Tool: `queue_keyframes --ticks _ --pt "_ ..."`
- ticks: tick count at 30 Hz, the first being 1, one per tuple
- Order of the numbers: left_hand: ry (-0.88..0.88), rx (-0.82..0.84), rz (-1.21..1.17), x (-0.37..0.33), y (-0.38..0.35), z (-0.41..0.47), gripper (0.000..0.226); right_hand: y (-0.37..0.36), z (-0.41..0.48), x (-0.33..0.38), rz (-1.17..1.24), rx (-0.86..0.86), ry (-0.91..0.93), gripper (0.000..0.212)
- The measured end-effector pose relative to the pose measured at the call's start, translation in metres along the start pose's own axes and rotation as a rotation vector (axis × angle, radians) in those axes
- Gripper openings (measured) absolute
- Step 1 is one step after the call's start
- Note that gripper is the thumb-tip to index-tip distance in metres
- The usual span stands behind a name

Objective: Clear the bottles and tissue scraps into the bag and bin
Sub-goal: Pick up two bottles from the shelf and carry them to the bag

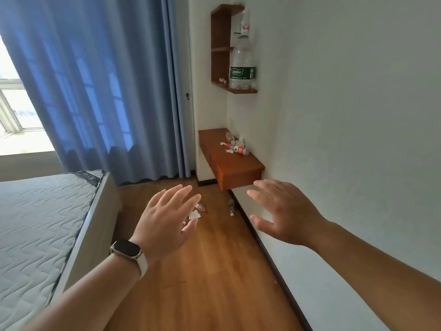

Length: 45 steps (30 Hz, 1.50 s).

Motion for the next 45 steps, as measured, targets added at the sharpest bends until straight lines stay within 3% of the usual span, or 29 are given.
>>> queue_keyframes --ticks 10,19,38,45 --pt "-0.048 -0.02 -0.04 0.133 -0.07 0.041 0.049 -0.065 0.124 0.03 -0.086 0.028 -0.074 0.057" --pt "-0.039 0.029 -0.118 0.196 -0.129 0.089 0.048 -0.107 0.203 0.024 -0.068 0.055 -0.055 0.058" --pt "0.061 0.157 -0.079 0.285 -0.281 0.311 0.051 -0.28 0.417 -0.148 0.058 0.092 -0.042 0.053" --pt "0.072 0.215 -0.087 0.325 -0.332 0.357 0.049 -0.33 0.482 -0.18 0.061 0.16 -0.093 0.052"
Point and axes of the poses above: each hand's wrist, its own z-axis towards the middle knuckle, its own y-axis out of the back of the hand, x = y × z, the point moved 3 cm from there along z, towards the middle knuckle, and after that the axes turned 13 degrees about -y, right-handed, at the moved point
